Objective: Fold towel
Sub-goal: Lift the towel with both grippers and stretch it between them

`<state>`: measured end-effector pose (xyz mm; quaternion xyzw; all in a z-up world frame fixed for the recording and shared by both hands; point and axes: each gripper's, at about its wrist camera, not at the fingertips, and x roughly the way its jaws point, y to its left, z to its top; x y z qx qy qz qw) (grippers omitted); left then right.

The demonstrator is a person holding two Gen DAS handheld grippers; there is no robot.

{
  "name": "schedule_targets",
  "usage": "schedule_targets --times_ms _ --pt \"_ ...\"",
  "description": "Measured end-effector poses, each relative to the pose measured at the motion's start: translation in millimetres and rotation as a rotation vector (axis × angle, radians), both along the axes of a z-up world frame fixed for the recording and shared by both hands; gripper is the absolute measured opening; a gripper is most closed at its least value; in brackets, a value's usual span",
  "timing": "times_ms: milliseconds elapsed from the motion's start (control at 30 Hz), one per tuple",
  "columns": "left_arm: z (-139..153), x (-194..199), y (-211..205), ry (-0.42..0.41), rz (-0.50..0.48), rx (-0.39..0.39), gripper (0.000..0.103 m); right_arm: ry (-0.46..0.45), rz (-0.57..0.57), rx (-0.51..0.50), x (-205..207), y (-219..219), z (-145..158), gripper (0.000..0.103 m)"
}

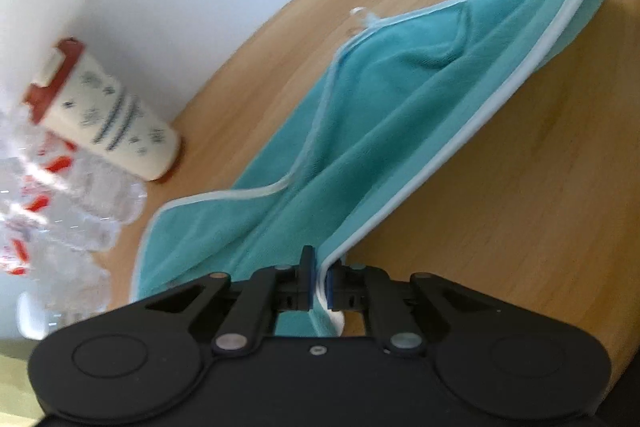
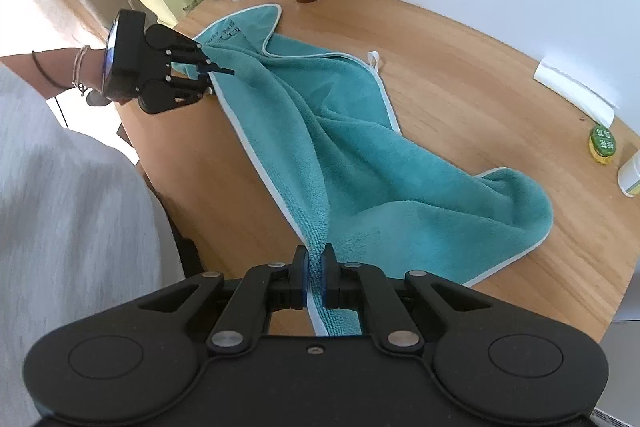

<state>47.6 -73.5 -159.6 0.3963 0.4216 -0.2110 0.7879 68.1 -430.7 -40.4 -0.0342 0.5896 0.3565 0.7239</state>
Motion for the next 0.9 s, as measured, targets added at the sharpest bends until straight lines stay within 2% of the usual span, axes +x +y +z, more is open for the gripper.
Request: schedule_targets --times_ms 167,267,433,533,600,700,800,867,900 --pt "5 0 20 -0.033 0.016 0.031 0.005 0.010 -0.027 -0.023 -2 0 -3 0.006" --pt "11 6 30 0.004 0.054 0.011 0.005 0.001 -0.039 -0.039 -4 1 -3 0.005" --pt "13 -3 28 -0.038 -0.029 0.043 0.005 0.010 -0.025 -0.110 -5 9 -10 0.005" --pt "14 -7 25 -0.047 -0.065 0.049 0.005 -0.020 -0.012 -0.183 -9 12 -11 0.005" --pt "22 -3 23 -0.031 -0.058 0.015 0.005 -0.049 -0.014 -0.216 -9 11 -6 0.005" --pt "38 8 21 -0.067 -0.051 -0.011 0.005 -0.089 -0.015 -0.265 -4 8 0 0.005" --pt "64 28 19 -0.114 -0.038 -0.045 0.005 -0.221 -0.043 -0.334 15 0 29 0.005" --pt "83 41 20 -0.128 0.008 -0.104 0.005 -0.290 -0.065 -0.361 24 -2 46 0.005" --pt "94 47 22 -0.111 0.043 -0.162 0.005 -0.317 -0.072 -0.373 27 -3 52 0.005"
